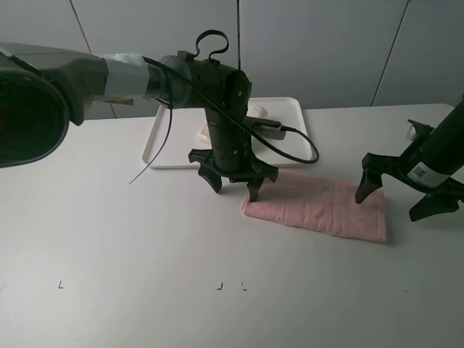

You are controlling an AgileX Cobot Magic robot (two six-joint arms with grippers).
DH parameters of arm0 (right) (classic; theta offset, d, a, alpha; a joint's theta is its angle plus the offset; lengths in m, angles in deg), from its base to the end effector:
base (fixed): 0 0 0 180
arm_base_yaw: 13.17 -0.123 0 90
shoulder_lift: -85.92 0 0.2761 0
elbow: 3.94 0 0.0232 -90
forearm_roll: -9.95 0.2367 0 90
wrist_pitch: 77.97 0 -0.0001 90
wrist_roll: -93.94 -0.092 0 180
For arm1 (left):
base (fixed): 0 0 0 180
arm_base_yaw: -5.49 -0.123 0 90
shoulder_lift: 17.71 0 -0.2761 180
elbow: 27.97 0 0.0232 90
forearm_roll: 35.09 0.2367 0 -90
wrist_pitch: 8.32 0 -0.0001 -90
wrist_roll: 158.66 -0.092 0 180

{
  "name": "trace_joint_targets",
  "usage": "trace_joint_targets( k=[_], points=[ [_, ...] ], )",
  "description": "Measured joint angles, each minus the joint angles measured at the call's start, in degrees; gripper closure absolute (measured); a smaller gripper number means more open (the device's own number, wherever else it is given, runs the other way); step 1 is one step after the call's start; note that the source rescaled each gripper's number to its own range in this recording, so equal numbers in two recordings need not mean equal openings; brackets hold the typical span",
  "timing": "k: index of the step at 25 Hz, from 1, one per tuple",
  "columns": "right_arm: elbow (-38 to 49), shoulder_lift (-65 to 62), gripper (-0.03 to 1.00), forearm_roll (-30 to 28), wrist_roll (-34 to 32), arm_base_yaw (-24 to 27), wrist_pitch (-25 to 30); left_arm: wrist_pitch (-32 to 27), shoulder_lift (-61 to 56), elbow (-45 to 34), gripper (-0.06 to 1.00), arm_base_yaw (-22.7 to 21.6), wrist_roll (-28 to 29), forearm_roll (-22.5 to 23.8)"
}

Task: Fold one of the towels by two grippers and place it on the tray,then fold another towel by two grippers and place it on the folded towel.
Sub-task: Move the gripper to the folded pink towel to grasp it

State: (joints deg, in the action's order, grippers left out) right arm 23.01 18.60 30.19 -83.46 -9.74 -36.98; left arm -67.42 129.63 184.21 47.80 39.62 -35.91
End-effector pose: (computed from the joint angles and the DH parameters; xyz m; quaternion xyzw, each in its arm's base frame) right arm 0.2799 0.0042 0.1229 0.1404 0.9834 0.1147 0.0007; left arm 0.3436 -0.3143 0.1008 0.2046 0.9775 -0.0307 0.0400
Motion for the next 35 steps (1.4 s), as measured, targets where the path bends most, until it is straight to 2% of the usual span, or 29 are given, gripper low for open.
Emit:
trace_joint_targets(
  k=[19, 21, 24, 30, 32, 35],
  points=[
    [-0.12, 4.02, -0.03, 3.35, 2.72, -0.29, 0.0, -0.45, 0.0, 0.0, 0.01, 0.0, -0.33, -0.6],
    [-0.15, 4.39, -0.01, 3.35, 2.81, -0.69, 0.0, -0.45, 0.0, 0.0, 0.01, 0.0, -0.42, -0.6],
    [-0.24, 4.88, 0.1, 3.35, 2.94, -0.8, -0.22, -0.45, 0.0, 0.0, 0.01, 0.0, -0.42, -0.6],
    [-0.35, 5.58, 0.49, 3.35, 3.21, -0.8, -2.28, -0.45, 0.0, 0.0, 0.01, 0.0, -0.42, -0.6],
    [-0.35, 5.71, 0.54, 3.35, 3.45, -0.8, -2.67, -0.45, 0.0, 0.0, 0.01, 0.0, -0.42, -0.6],
    [-0.35, 5.71, 0.55, 3.35, 3.81, -0.8, -2.88, -0.45, 0.0, 0.0, 0.01, 0.0, -0.42, -0.6]
  ],
)
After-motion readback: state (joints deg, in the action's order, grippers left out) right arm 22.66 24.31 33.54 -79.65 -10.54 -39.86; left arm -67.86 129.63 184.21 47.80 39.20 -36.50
